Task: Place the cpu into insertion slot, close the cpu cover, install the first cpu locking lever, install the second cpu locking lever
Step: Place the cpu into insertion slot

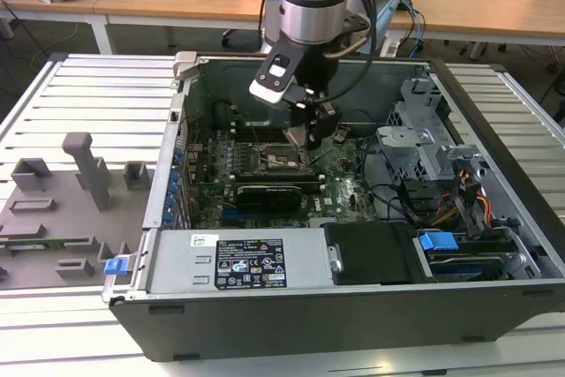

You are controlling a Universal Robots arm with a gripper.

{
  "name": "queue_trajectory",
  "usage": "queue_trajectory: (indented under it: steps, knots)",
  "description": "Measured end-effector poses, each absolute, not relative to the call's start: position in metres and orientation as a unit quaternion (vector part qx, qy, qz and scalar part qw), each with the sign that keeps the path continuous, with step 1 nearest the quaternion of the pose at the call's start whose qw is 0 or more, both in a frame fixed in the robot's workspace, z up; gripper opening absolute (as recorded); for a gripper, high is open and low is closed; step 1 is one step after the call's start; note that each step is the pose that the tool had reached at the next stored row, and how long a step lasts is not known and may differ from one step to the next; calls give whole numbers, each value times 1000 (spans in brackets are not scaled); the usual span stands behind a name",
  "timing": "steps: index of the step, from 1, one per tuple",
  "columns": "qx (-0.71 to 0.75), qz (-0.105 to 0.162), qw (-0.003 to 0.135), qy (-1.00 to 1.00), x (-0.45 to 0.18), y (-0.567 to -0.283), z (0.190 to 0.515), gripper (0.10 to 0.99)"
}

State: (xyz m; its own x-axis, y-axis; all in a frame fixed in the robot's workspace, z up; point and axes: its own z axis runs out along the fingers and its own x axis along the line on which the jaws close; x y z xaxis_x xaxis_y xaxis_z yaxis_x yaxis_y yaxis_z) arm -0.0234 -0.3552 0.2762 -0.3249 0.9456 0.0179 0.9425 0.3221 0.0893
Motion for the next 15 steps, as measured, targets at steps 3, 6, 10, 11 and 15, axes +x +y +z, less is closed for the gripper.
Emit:
queue_trajectory:
  steps: [3,6,10,11,15]
  knots:
    - [603,41,20,796,-23,-355,275,541]
    - [625,40,21,779,-23,-355,273,541]
    - [658,39,23,751,-23,-355,271,541]
    - [665,39,23,745,-23,-355,270,541]
    - [696,38,25,716,-25,-354,262,541]
